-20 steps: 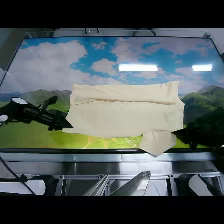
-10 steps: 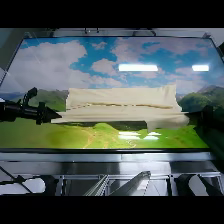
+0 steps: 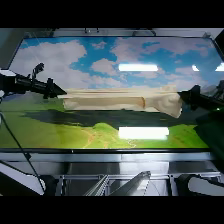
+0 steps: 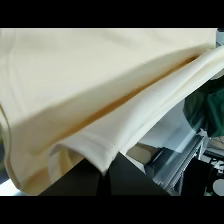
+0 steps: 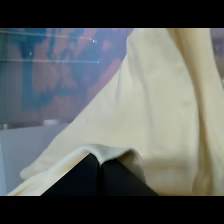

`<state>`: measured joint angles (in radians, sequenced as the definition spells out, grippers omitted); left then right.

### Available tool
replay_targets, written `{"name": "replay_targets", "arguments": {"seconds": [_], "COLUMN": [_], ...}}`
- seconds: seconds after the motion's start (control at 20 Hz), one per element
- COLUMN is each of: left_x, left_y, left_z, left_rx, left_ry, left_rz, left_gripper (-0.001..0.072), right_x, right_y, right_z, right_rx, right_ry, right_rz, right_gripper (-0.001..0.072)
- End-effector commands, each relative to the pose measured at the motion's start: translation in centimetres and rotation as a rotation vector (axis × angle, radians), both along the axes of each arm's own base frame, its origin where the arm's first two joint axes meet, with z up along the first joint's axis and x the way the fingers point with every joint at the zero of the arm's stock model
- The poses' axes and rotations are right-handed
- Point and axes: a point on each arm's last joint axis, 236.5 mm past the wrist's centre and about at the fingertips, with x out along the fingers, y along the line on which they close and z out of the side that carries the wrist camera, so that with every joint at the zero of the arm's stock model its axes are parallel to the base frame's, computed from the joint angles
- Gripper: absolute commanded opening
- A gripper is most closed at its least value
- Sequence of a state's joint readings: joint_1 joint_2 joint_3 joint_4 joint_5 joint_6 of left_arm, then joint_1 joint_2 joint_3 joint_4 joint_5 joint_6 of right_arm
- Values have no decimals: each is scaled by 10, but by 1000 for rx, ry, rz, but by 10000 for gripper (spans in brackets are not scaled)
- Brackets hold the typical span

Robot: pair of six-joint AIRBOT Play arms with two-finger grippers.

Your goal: Fold the shirts.

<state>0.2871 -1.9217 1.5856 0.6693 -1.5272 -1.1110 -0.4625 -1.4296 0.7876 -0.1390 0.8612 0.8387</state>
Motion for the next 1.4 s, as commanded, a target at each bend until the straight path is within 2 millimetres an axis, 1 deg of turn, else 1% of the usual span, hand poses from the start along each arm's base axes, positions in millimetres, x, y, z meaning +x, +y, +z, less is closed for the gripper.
{"name": "replay_targets", "arguments": {"seconds": [0.0,0.05,0.1,0.15,0.2,0.25,0.3,0.35,0.4,0.45,0.5,0.55,0.6,0.65,0.75,0.8,0.85,0.9,0.95,1.0,1.05,1.1,1.15,1.2,1.25,1.35], "left_x": [13,14,16,21,28,33,35,37,39,41,41,41,39,36,29,26,24,22,21,21,21,22,23,25,25,23], "left_y": [-8,-9,-12,-12,-11,-9,-7,-4,0,5,10,13,14,13,10,2,-4,-14,-25,-38,-50,-66,-82,-98,-118,-160], "left_z": [-39,-49,-51,-49,-44,-34,-21,-7,4,15,22,27,28,29,31,32,34,36,38,38,36,34,32,28,22,6], "left_rx": [34,43,33,30,34,40,45,50,55,62,66,68,71,71,67,66,66,66,68,69,74,78,83,89,95,115], "left_ry": [75,92,94,80,63,54,31,5,-3,-18,-32,-38,-37,-34,-19,-17,-17,-21,-29,-35,-41,-54,-69,-84,-99,-128], "left_rz": [-66,-85,-101,-114,-116,-112,-127,-140,-136,-122,-109,-89,-68,-58,-55,-69,-81,-105,-129,-150,-167,-184,-196,-202,-214,-227], "left_gripper": [12,13,15,17,170,346,346,346,346,346,346,346,346,346,338,337,316,189,107,78,70,7,-7,-7,-6,-5], "right_x": [32,31,29,29,27,25,22,18,12,3,-7,-12,-14,-15,-13,-9,-5,-1,2,3,4,4,4,3,3,1], "right_y": [14,16,15,16,18,17,7,-11,-36,-57,-72,-76,-74,-66,-42,-27,-13,1,16,31,46,62,75,83,86,86], "right_z": [-37,-44,-48,-44,-32,-16,-7,-5,-11,-21,-35,-47,-57,-68,-85,-83,-82,-80,-80,-79,-78,-76,-72,-66,-59,-43], "right_rx": [-95,-117,-155,-182,-197,-207,-243,-278,-311,-329,-336,-334,-314,-284,-208,-172,-156,-140,-117,-103,-92,-78,-74,-68,-63,-42], "right_ry": [-32,-30,-36,-66,-118,-161,-176,-138,-60,25,101,142,160,175,196,184,184,189,202,210,210,212,204,195,184,170], "right_rz": [99,120,145,174,219,255,279,268,233,203,187,194,203,222,255,289,326,354,377,411,451,494,538,566,591,612], "right_gripper": [19,19,19,21,116,317,470,558,699,707,707,707,707,707,698,636,639,639,639,638,633,485,272,67,19,18]}}
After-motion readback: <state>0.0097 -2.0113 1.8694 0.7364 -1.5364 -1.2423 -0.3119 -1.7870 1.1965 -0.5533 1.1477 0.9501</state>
